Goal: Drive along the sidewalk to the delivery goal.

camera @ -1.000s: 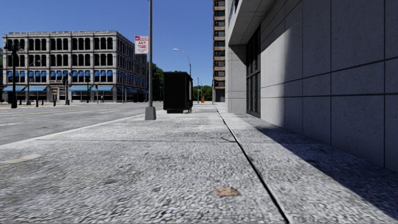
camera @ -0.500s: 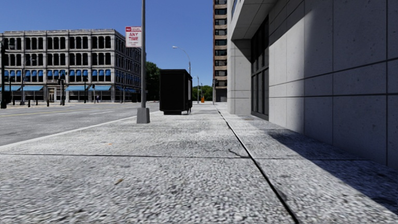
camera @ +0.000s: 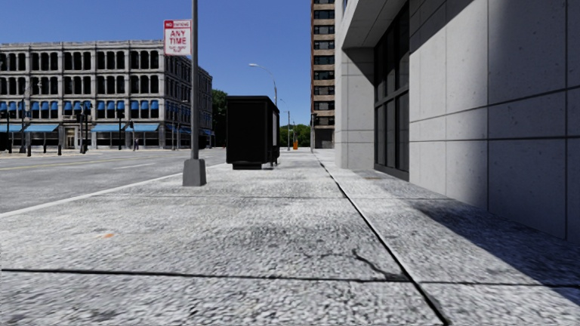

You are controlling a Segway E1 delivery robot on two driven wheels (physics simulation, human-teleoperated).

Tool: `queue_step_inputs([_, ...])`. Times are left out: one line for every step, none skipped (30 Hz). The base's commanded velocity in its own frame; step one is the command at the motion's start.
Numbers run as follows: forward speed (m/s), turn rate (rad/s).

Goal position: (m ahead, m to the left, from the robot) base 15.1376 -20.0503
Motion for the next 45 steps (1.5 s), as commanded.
queue_step_inputs([2.0, 0.0])
queue_step_inputs([2.0, 0.0])
queue_step_inputs([2.0, 0.0])
queue_step_inputs([2.0, 0.0])
queue_step_inputs([2.0, 0.0])
queue_step_inputs([2.0, 0.0])
queue_step_inputs([2.0, 0.0])
queue_step_inputs([2.0, 0.0])
queue_step_inputs([2.0, 0.0])
queue_step_inputs([2.0, 0.0])
queue_step_inputs([2.0, 0.0])
queue_step_inputs([2.0, 0.0])
queue_step_inputs([2.0, 0.0])
queue_step_inputs([2.0, 0.0])
queue_step_inputs([2.0, 0.0])
queue_step_inputs([2.0, 0.0])
queue_step_inputs([2.0, 0.0])
queue_step_inputs([2.0, 0.0])
queue_step_inputs([2.0, 0.0])
queue_step_inputs([2.0, 0.0])
queue_step_inputs([2.0, 0.0])
queue_step_inputs([2.0, 0.0])
queue_step_inputs([2.0, 0.0])
queue_step_inputs([2.0, 0.0])
queue_step_inputs([1.99, 0.0])
queue_step_inputs([1.98, 0.0])
queue_step_inputs([1.97, 0.0])
queue_step_inputs([1.97, 0.0])
queue_step_inputs([1.97, 0.0])
queue_step_inputs([1.97, 0.0])
queue_step_inputs([1.98, 0.0])
queue_step_inputs([1.98, 0.0])
queue_step_inputs([1.98, 0.0])
queue_step_inputs([1.98, 0.0])
queue_step_inputs([1.96, 0.0])
queue_step_inputs([1.94, 0.0])
queue_step_inputs([1.94, 0.0])
queue_step_inputs([1.94, 0.0])
queue_step_inputs([1.94, 0.0])
queue_step_inputs([1.94, 0.0])
queue_step_inputs([1.94, 0.0])
queue_step_inputs([1.95, -0.04])
queue_step_inputs([1.95, -0.13])
queue_step_inputs([1.95, -0.21])
queue_step_inputs([1.95, -0.23])
